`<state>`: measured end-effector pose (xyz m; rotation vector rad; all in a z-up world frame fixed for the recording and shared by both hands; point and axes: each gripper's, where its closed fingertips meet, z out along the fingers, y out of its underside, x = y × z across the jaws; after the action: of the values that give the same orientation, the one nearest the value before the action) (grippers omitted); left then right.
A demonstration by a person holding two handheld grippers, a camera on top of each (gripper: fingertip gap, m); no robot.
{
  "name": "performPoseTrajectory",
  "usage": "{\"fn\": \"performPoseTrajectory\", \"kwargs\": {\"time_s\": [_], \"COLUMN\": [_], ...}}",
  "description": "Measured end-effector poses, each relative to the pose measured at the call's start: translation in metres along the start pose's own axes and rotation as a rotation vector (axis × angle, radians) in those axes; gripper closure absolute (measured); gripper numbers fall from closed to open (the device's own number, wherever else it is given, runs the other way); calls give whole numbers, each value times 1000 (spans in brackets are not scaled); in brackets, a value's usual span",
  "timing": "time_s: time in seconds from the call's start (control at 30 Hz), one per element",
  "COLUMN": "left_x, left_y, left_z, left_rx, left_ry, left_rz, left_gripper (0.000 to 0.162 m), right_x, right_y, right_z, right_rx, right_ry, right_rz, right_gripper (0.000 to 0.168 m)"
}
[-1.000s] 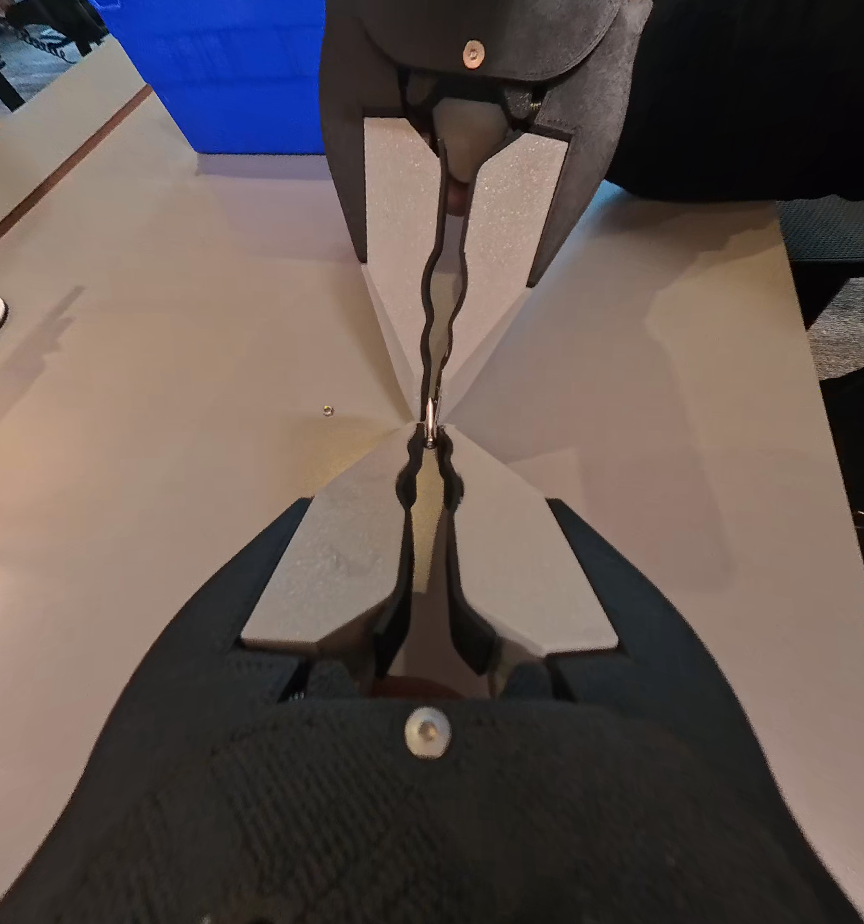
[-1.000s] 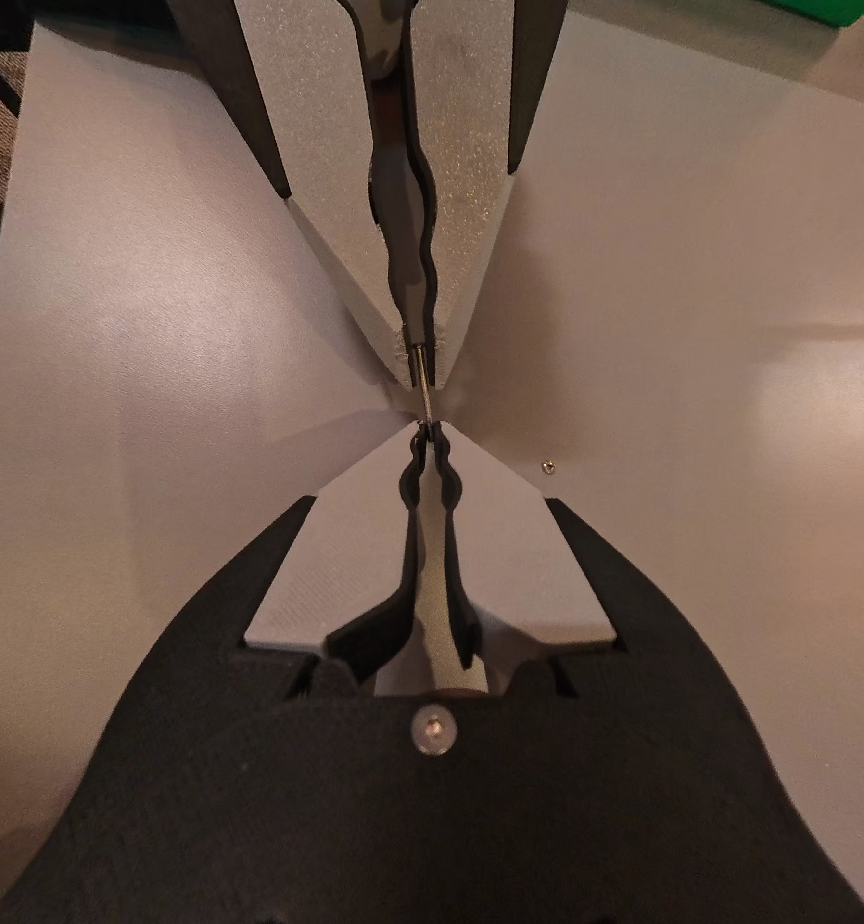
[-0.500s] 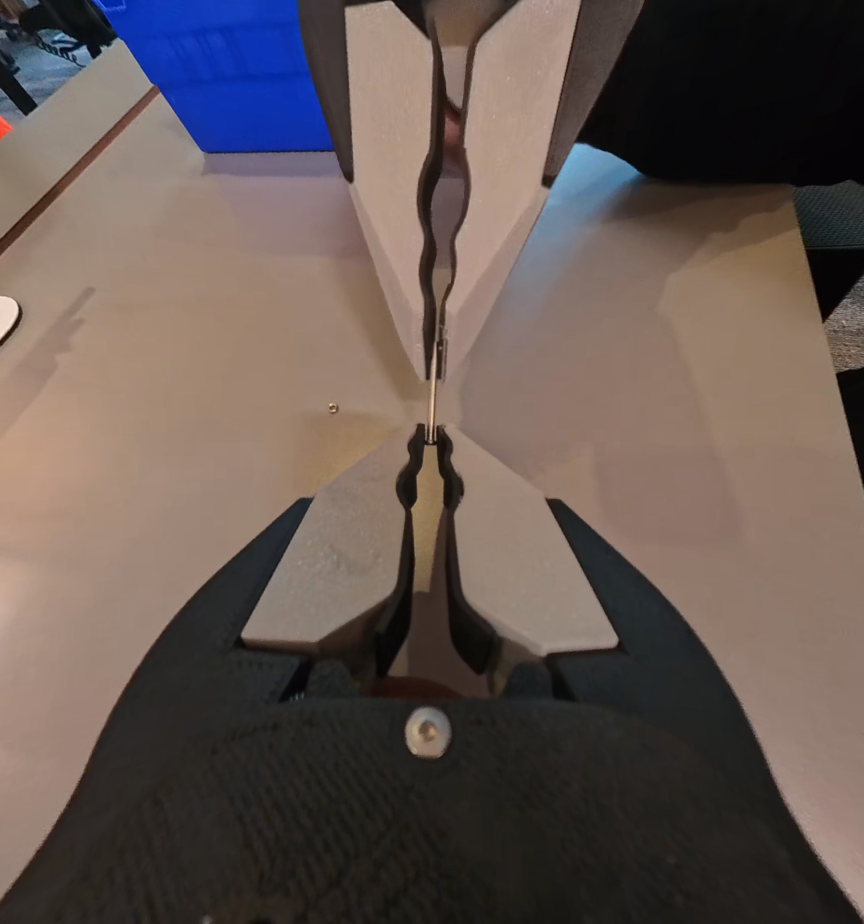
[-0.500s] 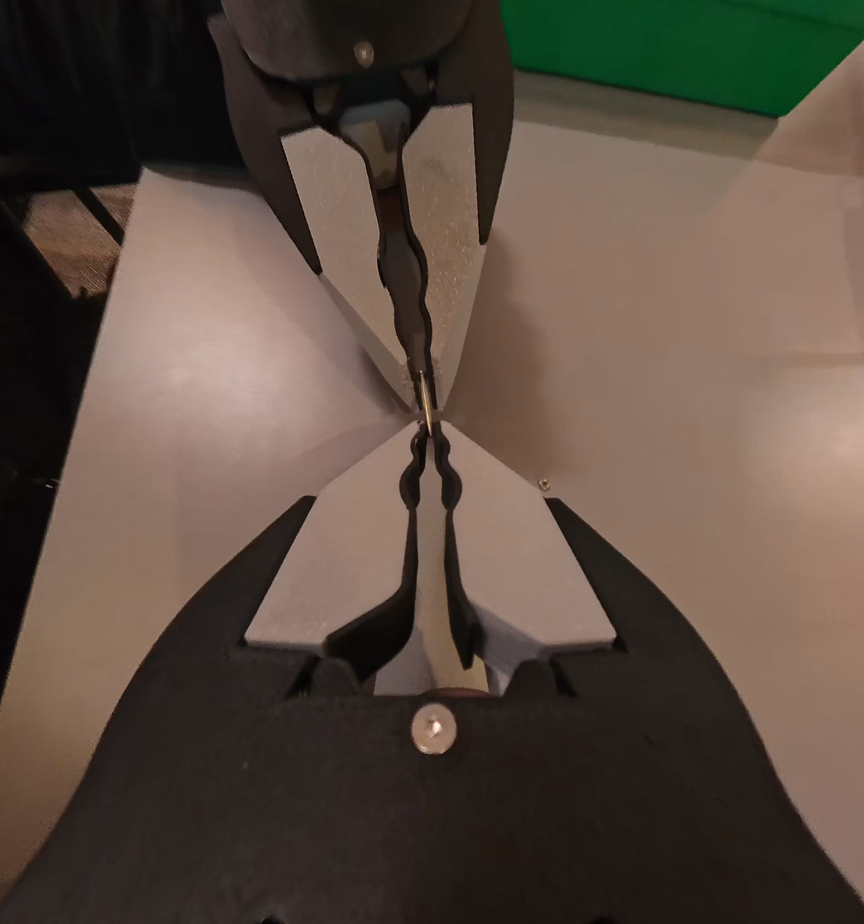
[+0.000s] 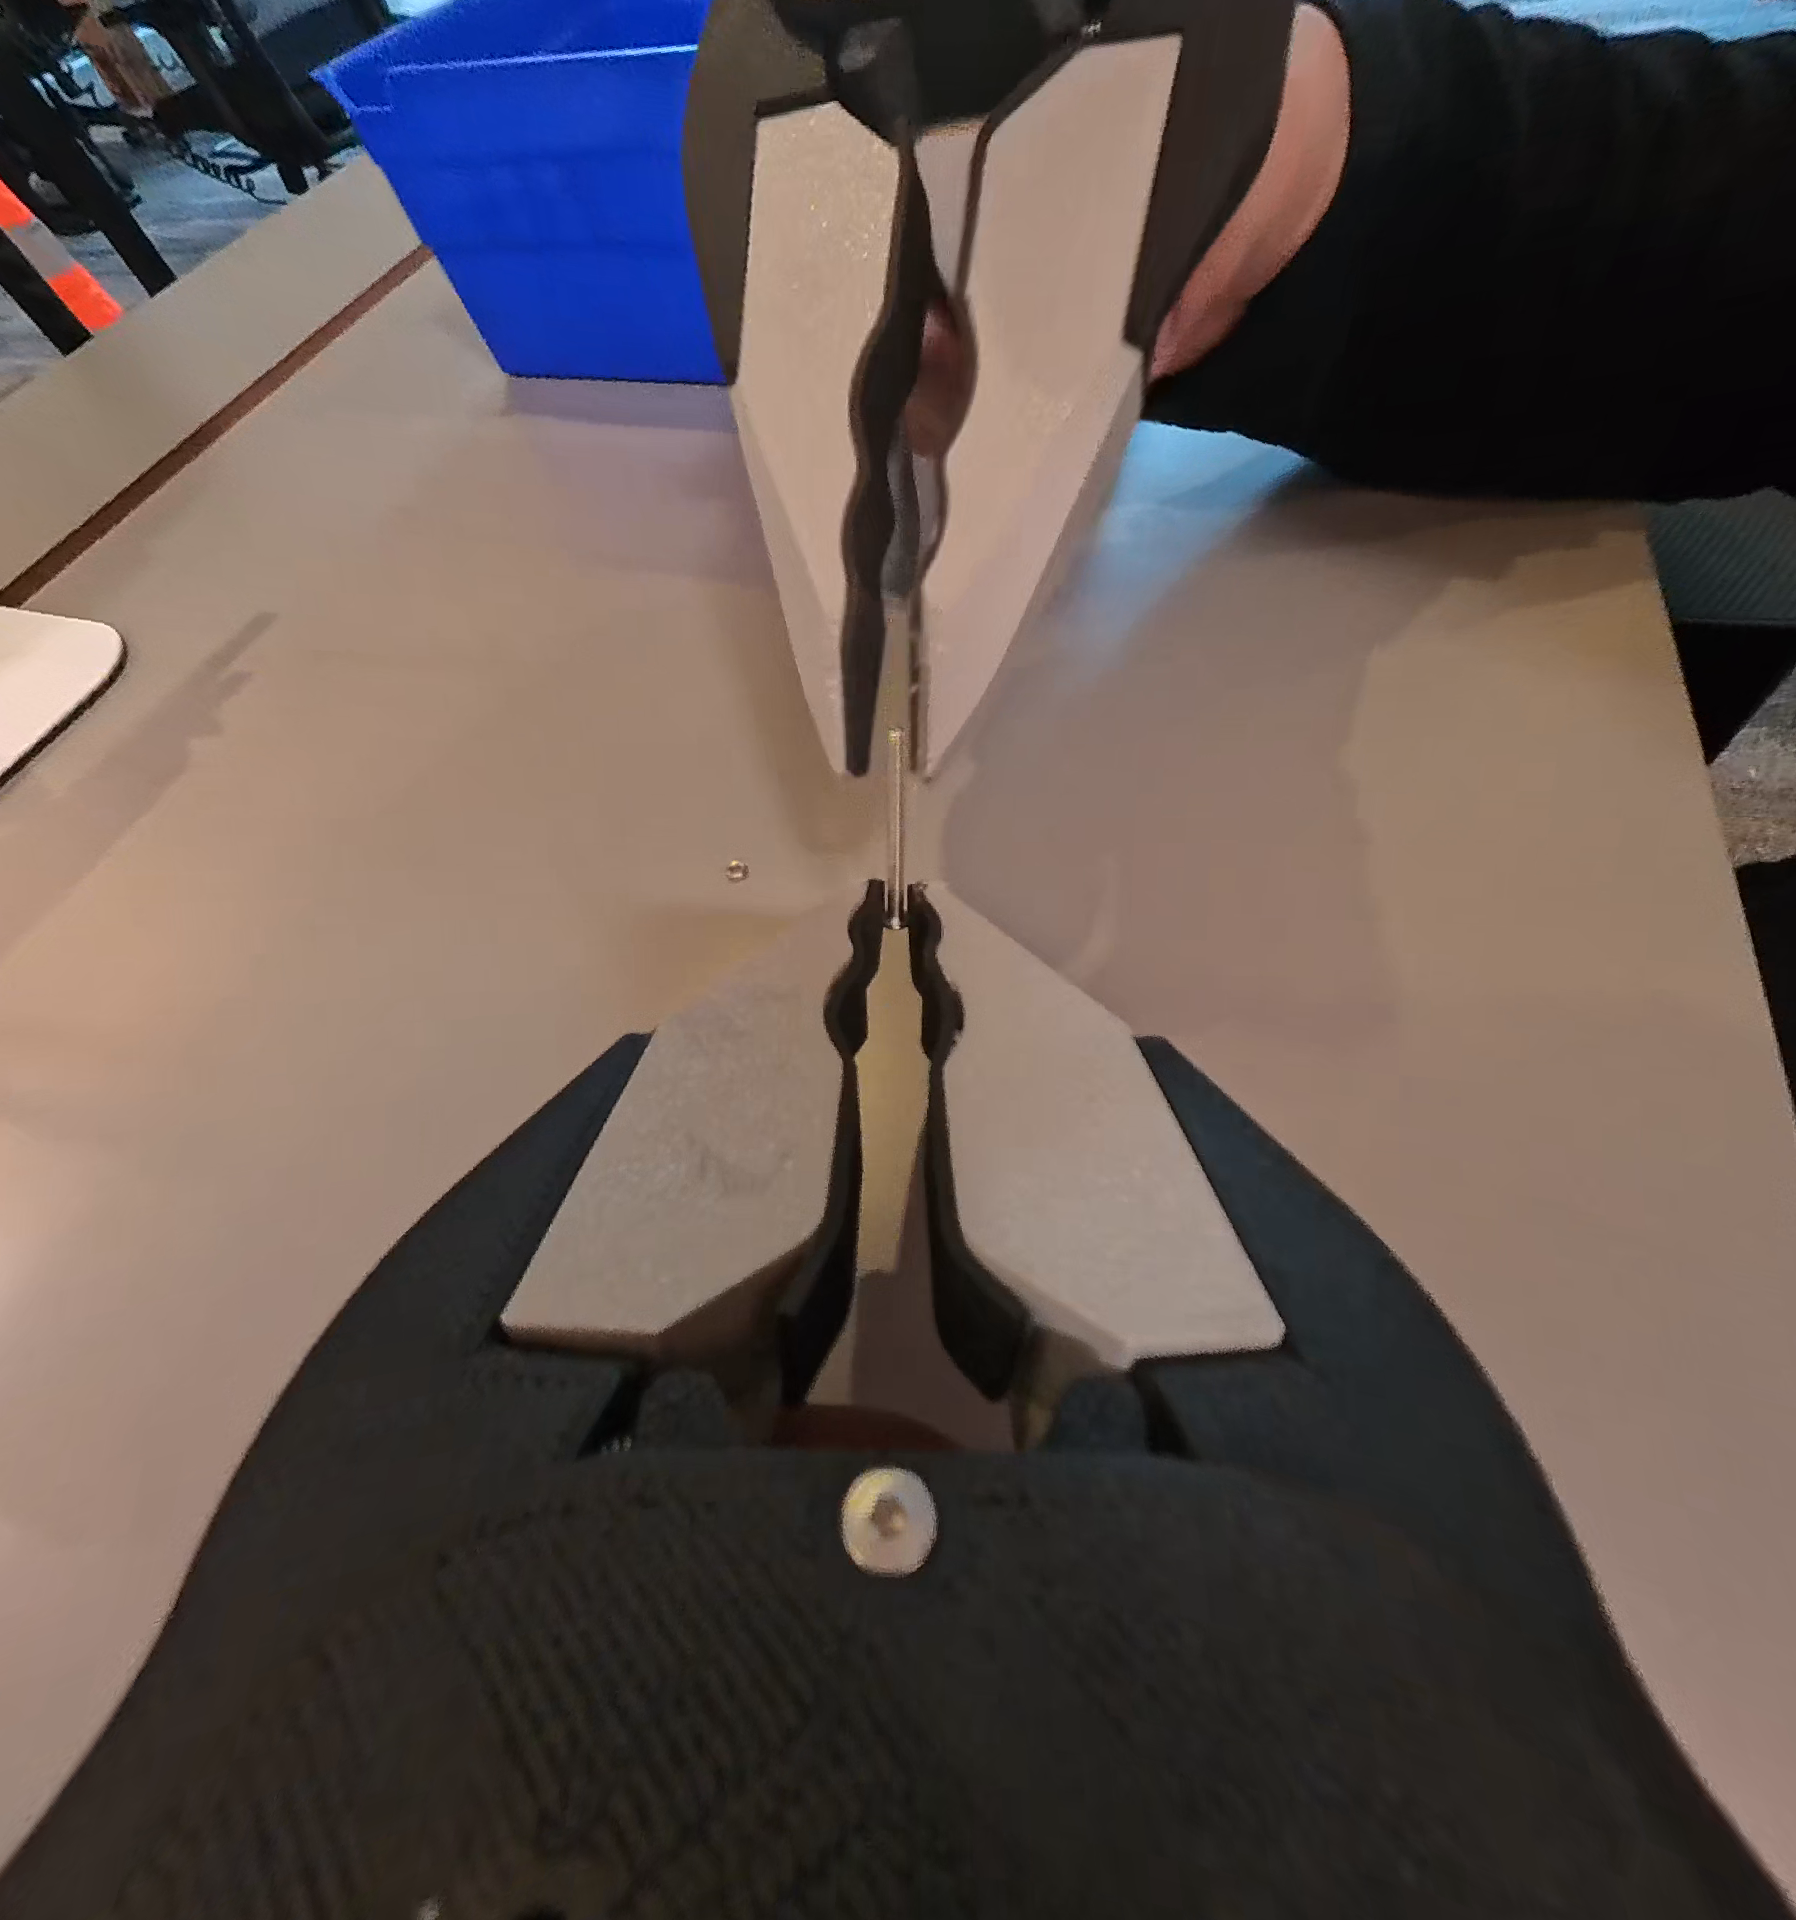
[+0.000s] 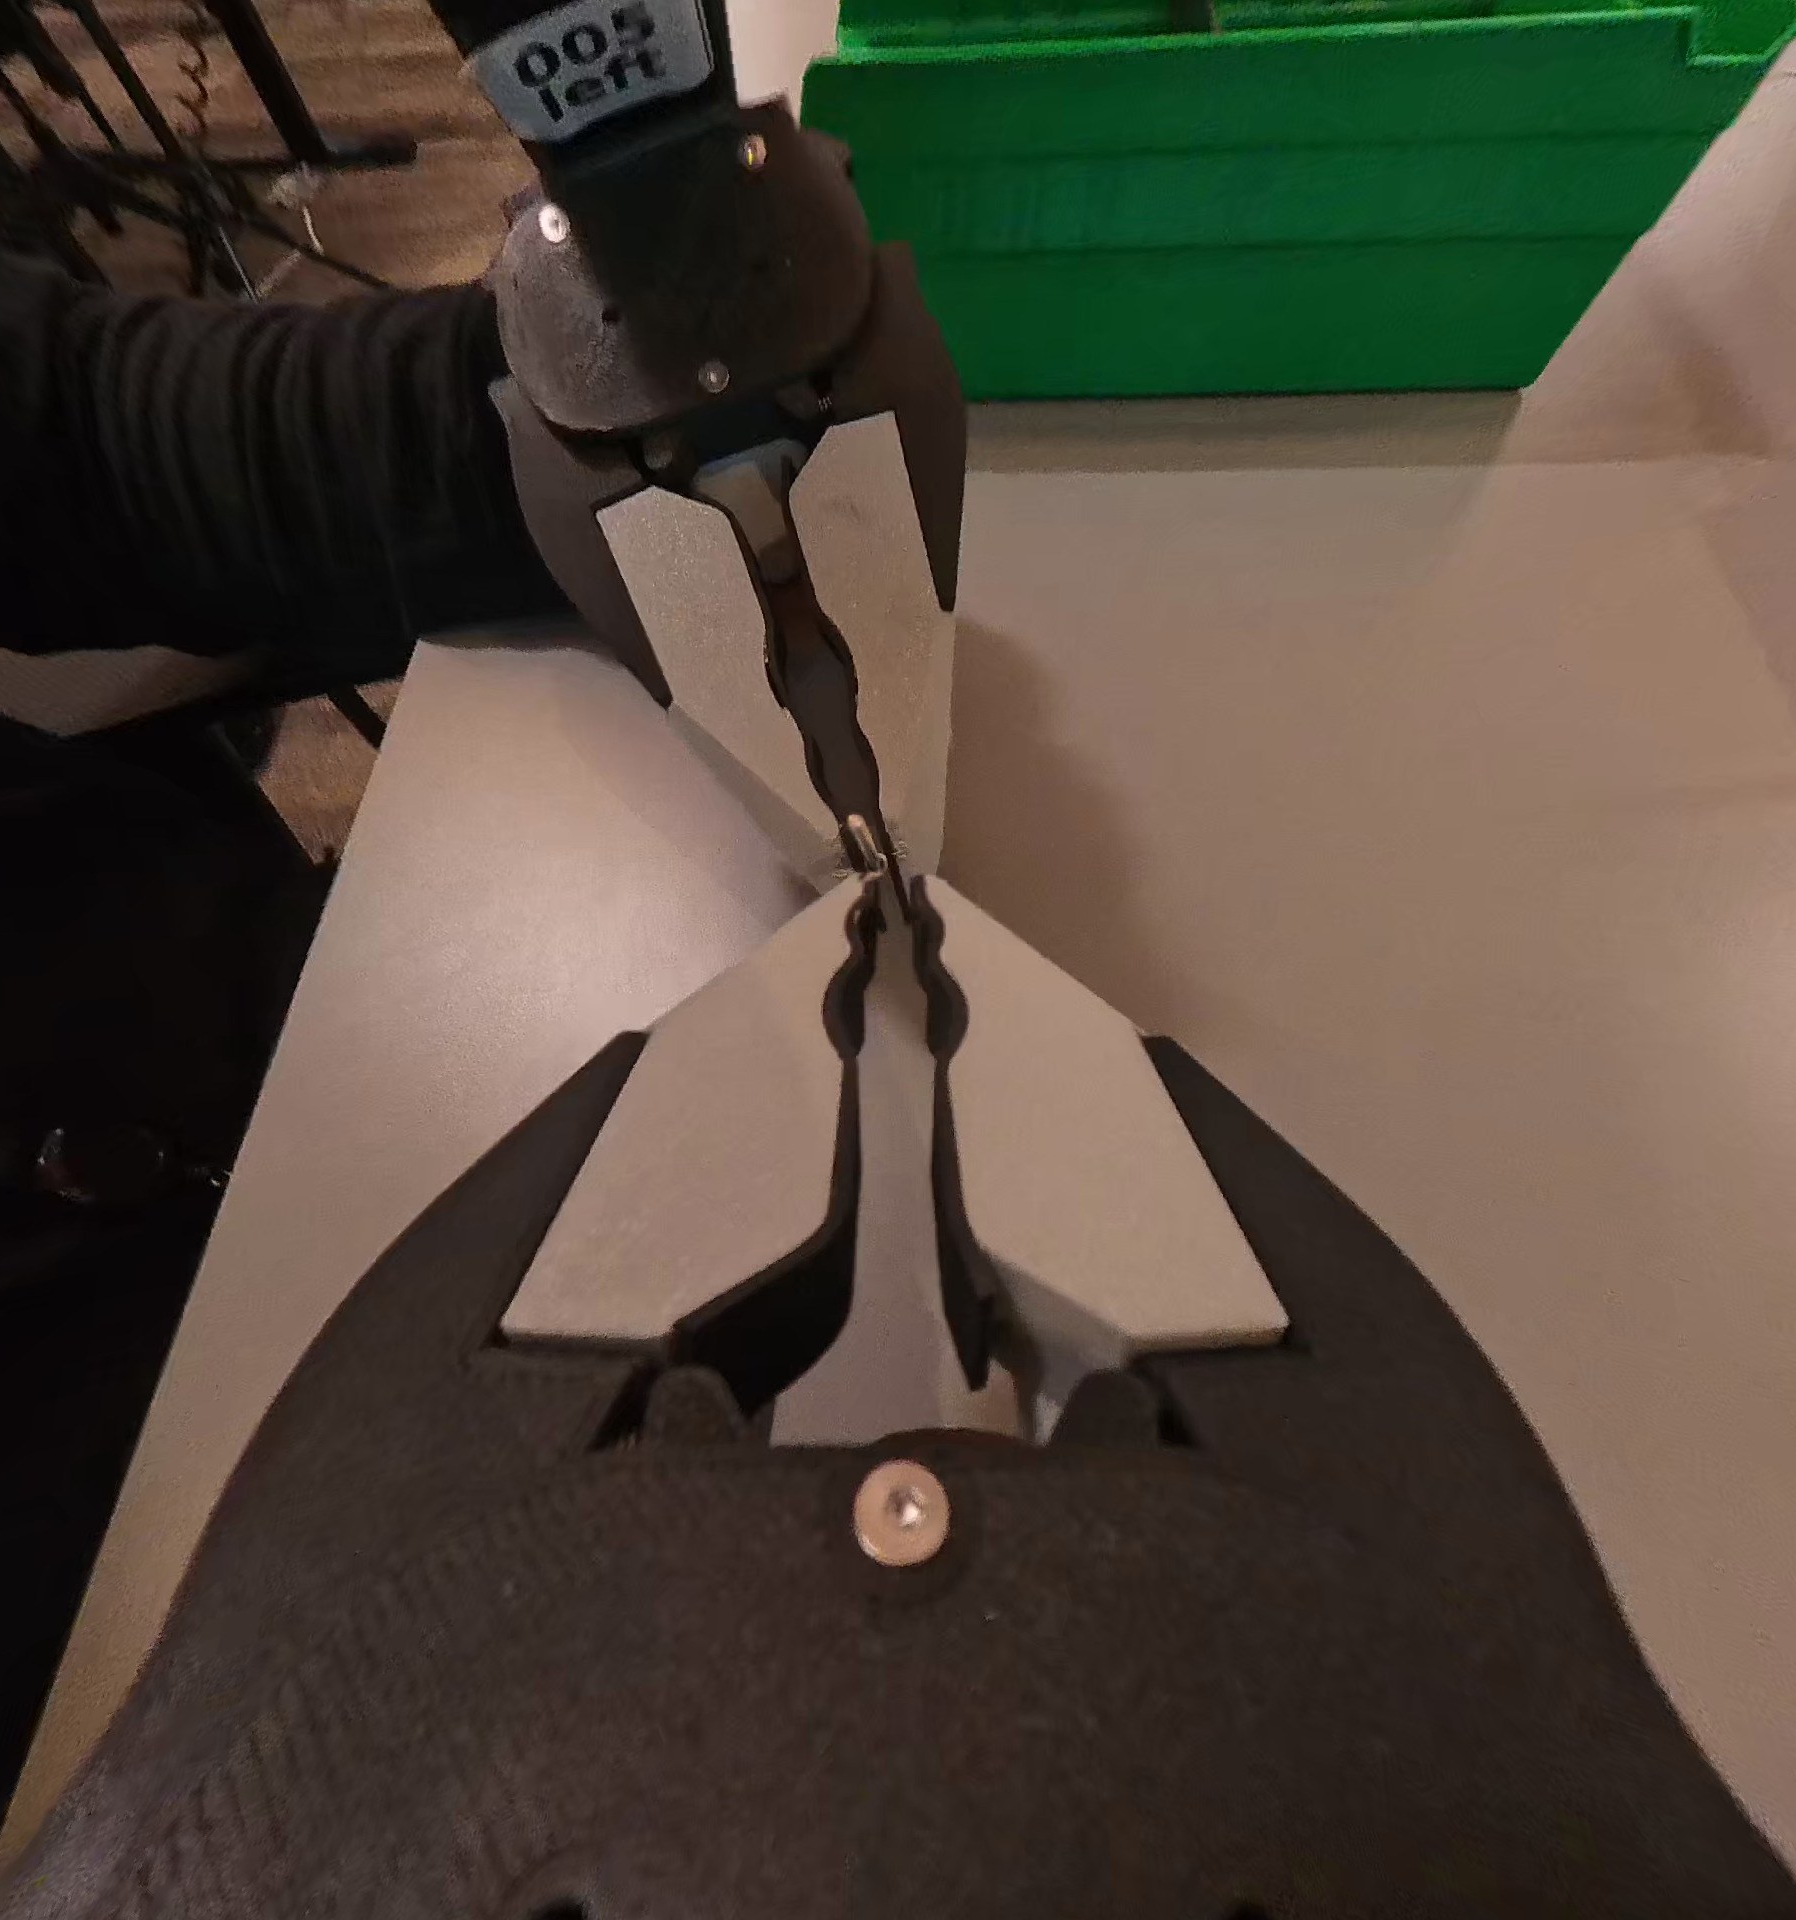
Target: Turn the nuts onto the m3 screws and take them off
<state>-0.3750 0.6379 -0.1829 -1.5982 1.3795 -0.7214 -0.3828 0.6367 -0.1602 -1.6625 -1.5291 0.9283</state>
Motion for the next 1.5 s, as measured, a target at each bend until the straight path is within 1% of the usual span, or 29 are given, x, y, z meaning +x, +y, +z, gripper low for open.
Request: {"fn": "performPoseTrajectory", "kwargs": {"time_s": [0.17, 0.23, 0.33, 0.37, 0.4, 0.43, 0.8, 0.97, 1.07, 1.2, 1.33, 1.43, 1.5], "left_x": [-1, 0, 0, -1, 0, 0, -1, 0, 0, -1, -5, -6, -11], "left_y": [-6, -10, -14, -15, -16, -17, -34, -35, -38, -40, -39, -45, -48], "left_z": [-2, -3, -6, -6, -7, -7, -15, -15, -16, -18, -16, -18, -20], "left_rx": [38, 56, 80, 87, 92, 97, 207, 213, 228, 243, 250, 312, 350], "left_ry": [1, 9, 13, 14, 18, 21, 37, 36, 42, 50, 79, 184, 225], "left_rz": [-27, -37, -52, -54, -56, -58, -108, -111, -124, -149, -256, -465, -567], "left_gripper": [160, 160, 160, 160, 160, 160, 159, 157, 161, 162, 162, 162, 162], "right_x": [-3, -2, -8, -8, -7, -6, -4, -5, -5, -5, -1, 4, 11], "right_y": [-22, -27, -28, -27, -27, -28, -42, -42, -40, -42, -42, -46, -49], "right_z": [-8, -6, 1, 3, 4, 5, -7, -7, -5, -6, -5, -6, -7], "right_rx": [165, 194, 196, 190, 186, 194, 301, 299, 286, 297, 308, 342, 369], "right_ry": [-53, -53, -78, -74, -68, -56, -90, -88, -85, -91, -81, -89, -92], "right_rz": [49, 66, 63, 61, 57, 53, 118, 115, 107, 117, 140, 198, 259], "right_gripper": [152, 153, 158, 160, 167, 168, 168, 168, 168, 168, 168, 168, 167]}}
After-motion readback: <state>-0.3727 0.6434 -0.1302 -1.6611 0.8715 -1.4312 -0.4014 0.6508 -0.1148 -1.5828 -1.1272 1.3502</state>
